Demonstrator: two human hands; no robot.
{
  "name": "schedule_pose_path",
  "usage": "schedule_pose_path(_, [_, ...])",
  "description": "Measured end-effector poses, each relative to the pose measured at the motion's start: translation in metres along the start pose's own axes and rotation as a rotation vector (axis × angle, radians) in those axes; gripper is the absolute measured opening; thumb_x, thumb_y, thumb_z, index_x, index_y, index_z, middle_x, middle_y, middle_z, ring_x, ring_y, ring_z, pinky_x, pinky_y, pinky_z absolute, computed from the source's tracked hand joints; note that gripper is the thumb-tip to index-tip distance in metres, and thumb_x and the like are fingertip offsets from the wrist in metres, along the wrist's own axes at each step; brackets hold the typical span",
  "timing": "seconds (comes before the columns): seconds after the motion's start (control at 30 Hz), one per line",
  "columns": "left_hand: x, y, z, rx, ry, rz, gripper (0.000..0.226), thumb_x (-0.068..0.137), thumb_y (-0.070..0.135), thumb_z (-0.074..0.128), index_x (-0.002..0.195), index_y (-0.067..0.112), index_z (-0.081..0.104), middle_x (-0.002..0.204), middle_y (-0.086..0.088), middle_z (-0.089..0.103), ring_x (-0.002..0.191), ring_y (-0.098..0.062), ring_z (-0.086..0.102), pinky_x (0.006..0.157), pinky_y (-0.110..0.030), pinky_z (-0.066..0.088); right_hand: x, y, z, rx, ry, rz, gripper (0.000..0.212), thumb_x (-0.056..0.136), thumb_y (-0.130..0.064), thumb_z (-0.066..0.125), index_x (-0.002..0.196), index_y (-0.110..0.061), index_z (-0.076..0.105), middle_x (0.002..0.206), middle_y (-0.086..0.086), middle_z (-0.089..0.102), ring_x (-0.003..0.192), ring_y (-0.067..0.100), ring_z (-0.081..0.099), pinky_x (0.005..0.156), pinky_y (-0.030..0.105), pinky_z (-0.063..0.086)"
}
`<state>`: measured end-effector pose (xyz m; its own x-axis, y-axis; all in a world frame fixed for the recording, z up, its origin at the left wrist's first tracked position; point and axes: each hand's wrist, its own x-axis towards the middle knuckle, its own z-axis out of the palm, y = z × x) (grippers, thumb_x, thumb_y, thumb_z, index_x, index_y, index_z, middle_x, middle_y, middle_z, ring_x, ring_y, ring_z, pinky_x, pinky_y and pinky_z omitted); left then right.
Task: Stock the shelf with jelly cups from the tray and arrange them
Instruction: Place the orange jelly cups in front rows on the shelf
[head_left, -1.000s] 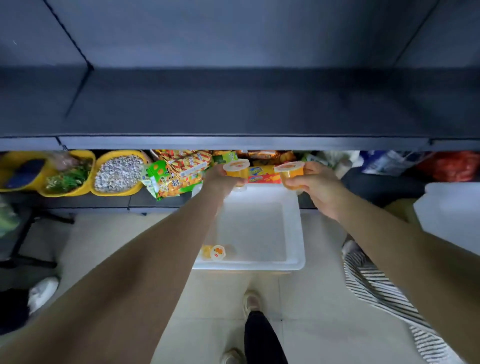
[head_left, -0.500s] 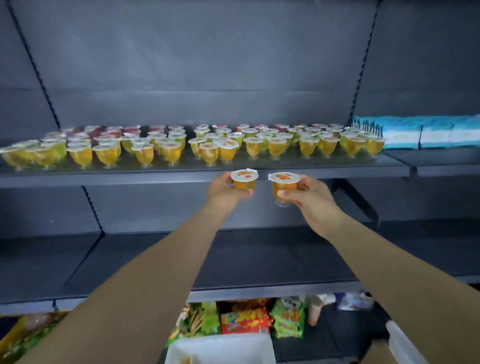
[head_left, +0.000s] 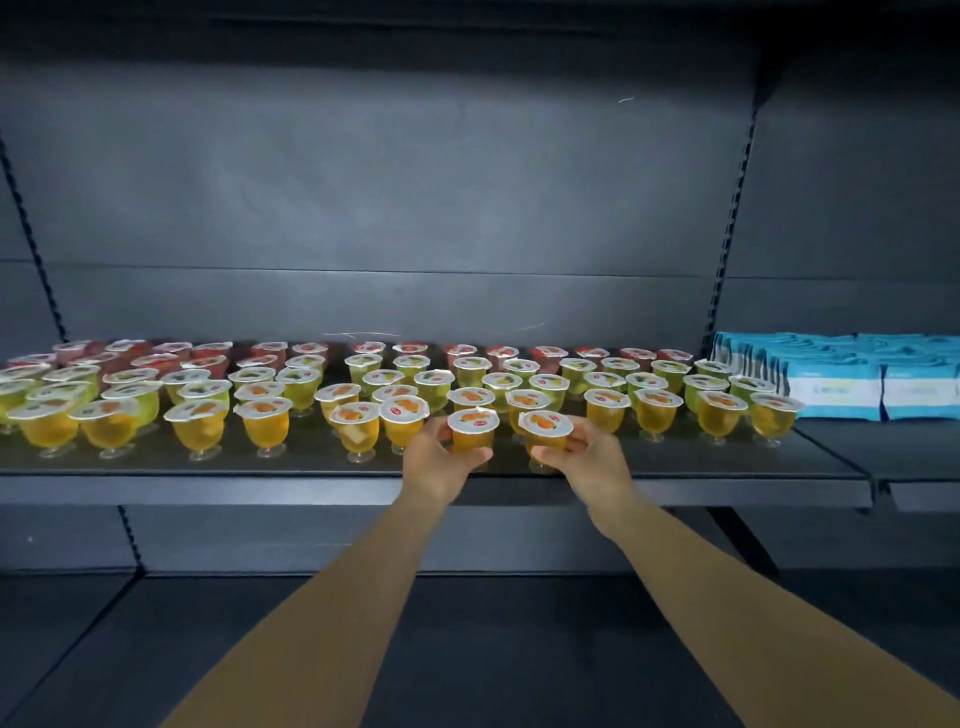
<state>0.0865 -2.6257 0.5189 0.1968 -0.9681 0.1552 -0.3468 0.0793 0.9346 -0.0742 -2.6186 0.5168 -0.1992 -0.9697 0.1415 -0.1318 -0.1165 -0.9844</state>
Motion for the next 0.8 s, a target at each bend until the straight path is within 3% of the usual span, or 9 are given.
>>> schedule_pose_path(0.17, [0.011, -0.013, 0.006, -0.059, 0.043, -0.001, 0.052, 0.074, 0.017, 0.079, 0.121, 0.008, 0.056, 0.121, -0.005, 0.062, 0.11, -0.021, 0.057, 0.091, -0.028, 0.044, 0.009, 0.009, 0.0, -0.008, -0.036, -0.06, 0.037, 0.083, -0.008, 0.072, 0.115, -0.018, 0.057, 0.1, -0.015, 0.06, 0.094, 0.001, 0.055, 0.08, 0.016, 0.042])
schedule_pose_path(0.33, [0.013, -0.011, 0.009, -0.052, 0.043, -0.014, 0.05, 0.076, 0.018, 0.077, 0.121, 0.009, 0.056, 0.121, -0.004, 0.062, 0.111, -0.021, 0.057, 0.091, -0.027, 0.043, 0.011, 0.008, -0.002, -0.045, -0.06, -0.047, 0.039, 0.084, -0.011, 0.071, 0.12, -0.018, 0.058, 0.109, -0.011, 0.061, 0.102, 0.005, 0.054, 0.085, 0.021, 0.041])
schedule_pose_path(0.47, [0.014, -0.011, 0.008, -0.013, 0.03, -0.025, 0.051, 0.077, 0.022, 0.076, 0.123, 0.01, 0.056, 0.123, -0.004, 0.062, 0.113, -0.022, 0.056, 0.094, -0.03, 0.043, 0.01, 0.006, -0.003, -0.065, -0.064, -0.038, 0.037, 0.086, -0.011, 0.069, 0.121, -0.017, 0.059, 0.104, -0.014, 0.058, 0.099, 0.004, 0.052, 0.086, 0.021, 0.039])
schedule_pose_path(0.67, [0.01, -0.01, 0.002, -0.011, -0.051, -0.034, 0.06, 0.076, 0.022, 0.077, 0.13, 0.009, 0.052, 0.129, -0.004, 0.059, 0.118, -0.021, 0.055, 0.1, -0.032, 0.043, 0.004, 0.006, -0.008, -0.143, -0.059, -0.052, 0.046, 0.084, -0.009, 0.07, 0.128, -0.013, 0.056, 0.127, -0.003, 0.059, 0.113, 0.01, 0.052, 0.097, 0.028, 0.042])
schedule_pose_path(0.8, [-0.009, -0.011, -0.013, -0.083, -0.104, -0.056, 0.076, 0.076, 0.011, 0.076, 0.14, 0.002, 0.038, 0.138, -0.011, 0.05, 0.125, -0.023, 0.051, 0.104, -0.034, 0.042, -0.011, 0.0, -0.023, -0.267, -0.049, -0.086, 0.062, 0.081, -0.012, 0.074, 0.137, -0.006, 0.046, 0.137, 0.006, 0.053, 0.126, 0.02, 0.049, 0.104, 0.031, 0.04])
